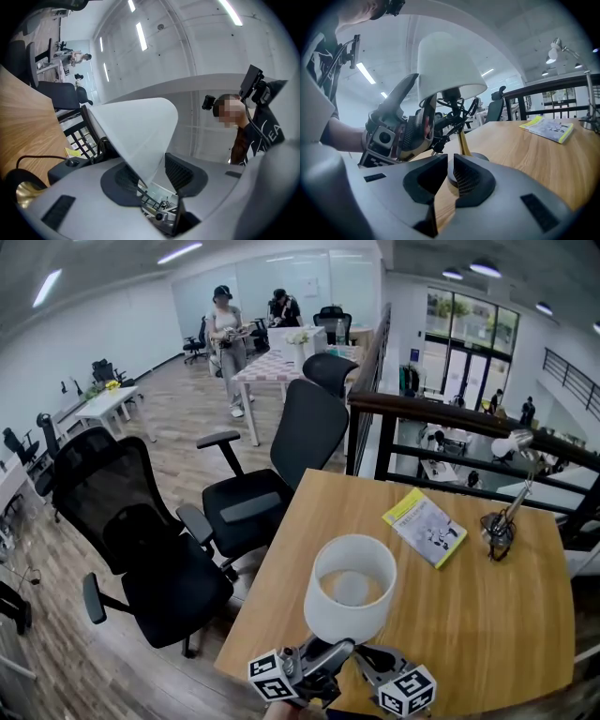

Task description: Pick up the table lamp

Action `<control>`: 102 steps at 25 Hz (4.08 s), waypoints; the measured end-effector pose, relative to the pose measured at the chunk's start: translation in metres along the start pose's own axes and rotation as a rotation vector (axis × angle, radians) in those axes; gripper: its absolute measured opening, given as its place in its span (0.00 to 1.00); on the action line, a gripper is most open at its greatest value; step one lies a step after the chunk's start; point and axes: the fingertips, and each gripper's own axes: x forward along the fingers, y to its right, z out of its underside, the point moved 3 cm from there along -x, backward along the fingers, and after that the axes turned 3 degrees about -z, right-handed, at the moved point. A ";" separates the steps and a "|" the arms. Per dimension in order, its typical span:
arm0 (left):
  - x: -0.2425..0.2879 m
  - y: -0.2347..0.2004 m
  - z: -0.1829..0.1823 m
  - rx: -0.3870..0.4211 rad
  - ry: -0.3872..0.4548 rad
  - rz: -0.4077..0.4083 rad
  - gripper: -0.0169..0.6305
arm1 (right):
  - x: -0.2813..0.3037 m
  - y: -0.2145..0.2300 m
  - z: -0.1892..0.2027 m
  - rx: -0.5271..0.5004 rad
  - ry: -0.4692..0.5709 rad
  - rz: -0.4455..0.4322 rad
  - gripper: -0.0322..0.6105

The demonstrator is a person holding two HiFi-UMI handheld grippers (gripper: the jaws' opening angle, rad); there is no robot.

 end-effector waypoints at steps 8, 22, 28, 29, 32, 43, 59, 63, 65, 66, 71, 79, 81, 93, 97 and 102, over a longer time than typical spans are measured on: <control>0.008 0.004 0.000 -0.001 -0.002 0.035 0.24 | 0.004 0.003 0.002 0.009 -0.007 -0.005 0.13; 0.020 -0.003 -0.010 -0.016 0.031 0.071 0.14 | 0.008 0.023 -0.003 0.018 0.018 0.065 0.14; 0.025 -0.010 -0.021 -0.025 0.047 0.073 0.13 | 0.014 0.033 -0.012 0.005 0.029 0.089 0.14; 0.026 -0.011 -0.022 -0.025 0.046 0.074 0.12 | 0.015 0.036 -0.014 0.002 0.032 0.092 0.14; 0.029 -0.015 -0.025 -0.025 0.051 0.074 0.12 | 0.019 0.042 -0.021 -0.002 0.043 0.092 0.17; 0.036 -0.028 -0.043 -0.053 0.065 0.080 0.09 | 0.051 0.045 -0.034 -0.036 0.006 0.034 0.27; 0.044 -0.036 -0.052 -0.071 0.080 0.069 0.08 | 0.100 0.056 -0.042 -0.038 -0.054 0.002 0.29; 0.043 -0.038 -0.053 -0.070 0.087 0.064 0.08 | 0.106 0.054 -0.037 -0.024 -0.062 -0.011 0.29; 0.043 -0.037 -0.053 -0.068 0.084 0.066 0.08 | 0.108 0.054 -0.036 -0.029 -0.062 -0.015 0.29; 0.043 -0.037 -0.053 -0.068 0.082 0.066 0.08 | 0.108 0.054 -0.036 -0.033 -0.062 -0.019 0.29; 0.043 -0.036 -0.052 -0.070 0.086 0.066 0.08 | 0.109 0.048 -0.037 -0.069 -0.060 -0.040 0.24; 0.040 -0.033 -0.048 -0.070 0.081 0.066 0.08 | 0.105 0.047 -0.038 -0.099 -0.043 -0.011 0.22; 0.041 -0.031 -0.047 -0.067 0.077 0.065 0.08 | 0.103 0.047 -0.038 -0.101 -0.040 -0.005 0.22; 0.053 -0.009 -0.042 -0.042 0.041 0.087 0.07 | 0.084 0.039 -0.048 -0.094 0.000 0.011 0.22; 0.060 -0.001 -0.043 -0.031 0.037 0.108 0.07 | 0.077 0.040 -0.058 -0.106 0.024 0.019 0.22; 0.067 0.009 -0.049 -0.023 0.033 0.132 0.07 | 0.071 0.038 -0.068 -0.111 0.044 0.029 0.22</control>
